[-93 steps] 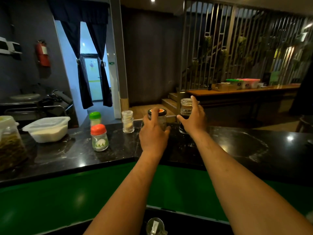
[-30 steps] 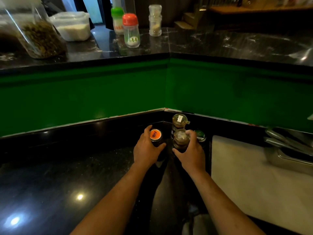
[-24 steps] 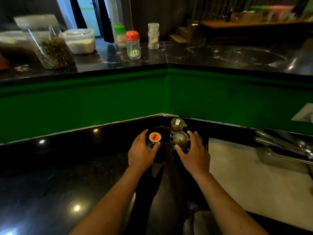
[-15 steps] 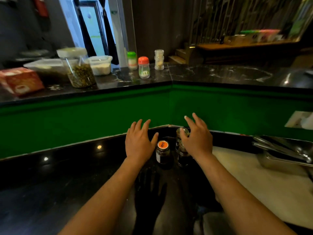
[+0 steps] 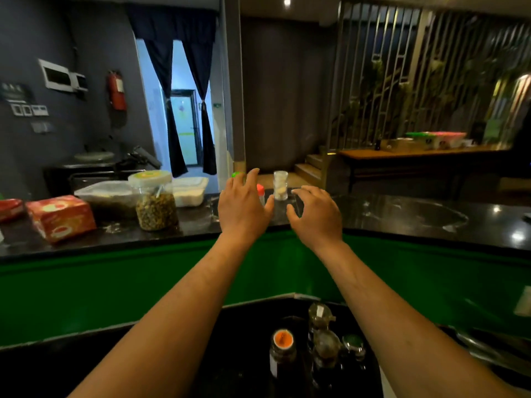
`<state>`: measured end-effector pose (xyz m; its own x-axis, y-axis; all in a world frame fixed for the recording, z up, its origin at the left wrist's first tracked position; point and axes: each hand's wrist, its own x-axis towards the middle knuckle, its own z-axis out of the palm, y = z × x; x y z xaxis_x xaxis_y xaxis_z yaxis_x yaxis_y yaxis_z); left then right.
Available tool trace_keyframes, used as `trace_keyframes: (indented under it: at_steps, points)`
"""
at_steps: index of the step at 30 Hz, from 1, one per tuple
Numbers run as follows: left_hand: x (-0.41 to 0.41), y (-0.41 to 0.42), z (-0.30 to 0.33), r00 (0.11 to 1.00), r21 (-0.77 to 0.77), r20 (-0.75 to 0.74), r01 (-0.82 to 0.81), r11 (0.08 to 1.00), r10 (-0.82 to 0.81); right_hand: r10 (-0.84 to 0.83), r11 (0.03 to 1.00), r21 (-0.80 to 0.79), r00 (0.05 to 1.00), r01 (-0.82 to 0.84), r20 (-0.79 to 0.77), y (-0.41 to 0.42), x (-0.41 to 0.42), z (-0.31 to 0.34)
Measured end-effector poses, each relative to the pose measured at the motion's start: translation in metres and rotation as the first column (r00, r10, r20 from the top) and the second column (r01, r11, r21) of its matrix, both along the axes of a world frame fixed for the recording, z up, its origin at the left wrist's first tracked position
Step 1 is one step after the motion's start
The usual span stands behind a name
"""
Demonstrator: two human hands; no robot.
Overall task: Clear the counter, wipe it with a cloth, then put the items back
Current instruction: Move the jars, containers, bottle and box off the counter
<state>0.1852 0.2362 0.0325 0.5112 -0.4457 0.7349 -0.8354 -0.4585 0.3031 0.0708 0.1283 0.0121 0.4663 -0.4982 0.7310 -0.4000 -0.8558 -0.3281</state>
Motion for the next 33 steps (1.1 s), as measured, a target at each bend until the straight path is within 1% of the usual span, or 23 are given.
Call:
trace_keyframes:
  at_steps: [2, 4, 6, 7, 12, 14, 16, 18, 21, 24, 26, 28, 29, 31, 33]
  points:
    - [0.014, -0.018, 0.009, 0.997, 0.023, -0.070, -0.008, 1.000, 0.010, 0.017, 0.999, 0.033, 1.000, -0.018, 0.026, -0.016, 0.019, 0.012]
    - [0.029, -0.037, 0.010, 0.987, 0.058, -0.163, -0.003, 0.998, 0.013, 0.035, 0.992, 0.119, 0.998, -0.041, 0.058, -0.032, 0.040, 0.018]
    - [0.043, -0.054, 0.000, 0.970, 0.075, -0.240, -0.004, 0.997, 0.022, 0.057, 0.978, 0.194, 0.993, -0.075, 0.099, -0.049, 0.062, 0.018]
    - [0.051, -0.061, -0.008, 0.967, 0.075, -0.253, -0.006, 0.997, 0.025, 0.064, 0.974, 0.212, 0.993, -0.085, 0.104, -0.058, 0.074, 0.016]
    - [0.085, -0.087, -0.041, 0.978, 0.045, -0.208, 0.003, 0.999, 0.007, 0.069, 0.948, 0.308, 0.996, -0.082, 0.051, -0.103, 0.135, 0.008]
    - [0.092, -0.092, -0.046, 0.987, 0.046, -0.161, -0.015, 0.999, 0.022, 0.067, 0.936, 0.345, 0.998, -0.068, 0.013, -0.118, 0.158, 0.006]
    - [0.096, -0.094, -0.048, 0.993, 0.052, -0.111, -0.045, 0.998, 0.051, 0.057, 0.938, 0.343, 0.998, -0.051, -0.008, -0.127, 0.175, -0.002]
    - [0.096, -0.096, -0.050, 0.994, 0.050, -0.088, -0.062, 0.997, 0.066, 0.033, 0.954, 0.299, 0.999, -0.030, -0.006, -0.130, 0.183, -0.014]
    - [0.094, -0.095, -0.049, 0.995, 0.031, -0.085, -0.055, 0.998, 0.057, 0.011, 0.970, 0.244, 1.000, -0.011, 0.002, -0.126, 0.183, -0.020]
    - [0.090, -0.091, -0.048, 0.994, 0.007, -0.102, -0.027, 1.000, 0.027, 0.036, 0.970, 0.237, 0.998, -0.048, 0.055, -0.115, 0.168, -0.016]
    - [0.084, -0.085, -0.048, 0.986, -0.039, -0.155, 0.048, 0.998, -0.054, 0.054, 0.966, 0.243, 0.990, -0.085, 0.129, -0.103, 0.149, -0.012]
    - [0.075, -0.076, -0.052, 0.956, -0.153, -0.231, 0.147, 0.977, -0.180, 0.084, 0.963, 0.231, 0.970, -0.138, 0.227, -0.088, 0.128, -0.014]
    - [0.068, -0.067, -0.055, 0.940, -0.218, -0.237, 0.193, 0.957, -0.244, 0.103, 0.967, 0.199, 0.958, -0.160, 0.269, -0.077, 0.113, -0.016]
    - [0.051, -0.044, -0.063, 0.935, -0.306, -0.179, 0.244, 0.920, -0.307, 0.122, 0.971, 0.152, 0.932, -0.183, 0.341, -0.054, 0.084, -0.022]
    - [0.029, -0.016, -0.074, 0.951, -0.341, -0.122, 0.227, 0.912, -0.283, 0.114, 0.971, 0.153, 0.920, -0.182, 0.376, -0.028, 0.054, -0.033]
